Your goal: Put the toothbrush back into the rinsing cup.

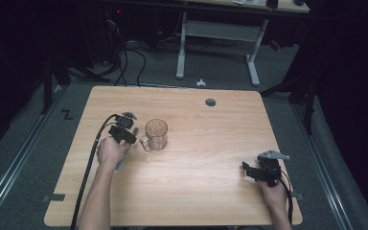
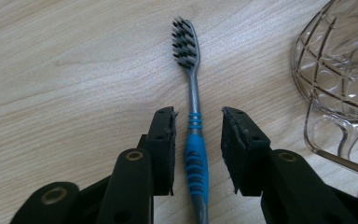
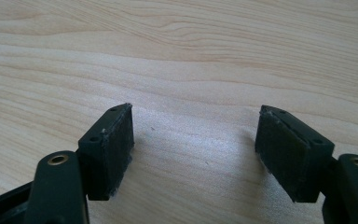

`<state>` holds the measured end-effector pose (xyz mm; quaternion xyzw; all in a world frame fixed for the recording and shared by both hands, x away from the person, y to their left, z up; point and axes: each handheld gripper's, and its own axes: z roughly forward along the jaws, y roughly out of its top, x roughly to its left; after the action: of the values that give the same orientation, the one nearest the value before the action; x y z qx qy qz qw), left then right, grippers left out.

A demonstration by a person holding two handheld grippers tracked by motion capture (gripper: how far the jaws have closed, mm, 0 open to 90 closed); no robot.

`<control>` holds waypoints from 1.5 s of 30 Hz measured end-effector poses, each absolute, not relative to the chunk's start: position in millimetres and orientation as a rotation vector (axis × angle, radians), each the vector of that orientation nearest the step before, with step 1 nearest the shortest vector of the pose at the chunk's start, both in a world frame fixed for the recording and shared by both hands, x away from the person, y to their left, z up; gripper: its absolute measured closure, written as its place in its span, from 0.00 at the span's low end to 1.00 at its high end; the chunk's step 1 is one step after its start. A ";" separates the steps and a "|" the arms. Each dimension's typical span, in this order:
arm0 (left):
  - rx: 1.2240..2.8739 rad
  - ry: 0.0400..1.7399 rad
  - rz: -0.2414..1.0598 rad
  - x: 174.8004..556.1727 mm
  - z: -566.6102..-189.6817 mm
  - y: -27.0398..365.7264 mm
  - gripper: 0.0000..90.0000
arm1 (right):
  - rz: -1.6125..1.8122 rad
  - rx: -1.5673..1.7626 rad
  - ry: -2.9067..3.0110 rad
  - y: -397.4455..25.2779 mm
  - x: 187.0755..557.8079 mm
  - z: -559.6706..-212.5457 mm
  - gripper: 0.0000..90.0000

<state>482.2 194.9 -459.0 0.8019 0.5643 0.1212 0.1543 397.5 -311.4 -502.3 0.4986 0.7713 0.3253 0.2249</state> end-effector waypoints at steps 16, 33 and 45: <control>2.323 1.636 0.280 487.5 -468.1 196.7 0.81 | 0.897 1.375 2.128 -311.4 397.4 -502.3 0.32; 2.316 1.637 0.256 488.6 -467.9 202.2 0.88 | 0.898 1.374 2.128 -311.4 397.4 -502.4 0.32; 2.320 1.634 0.260 488.6 -467.8 201.9 0.89 | 0.898 1.373 2.128 -311.5 397.4 -502.4 0.32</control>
<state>488.6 201.9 -467.8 0.8054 0.5674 0.0904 0.1456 397.4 -311.5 -502.4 0.4979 0.7717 0.3255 0.2252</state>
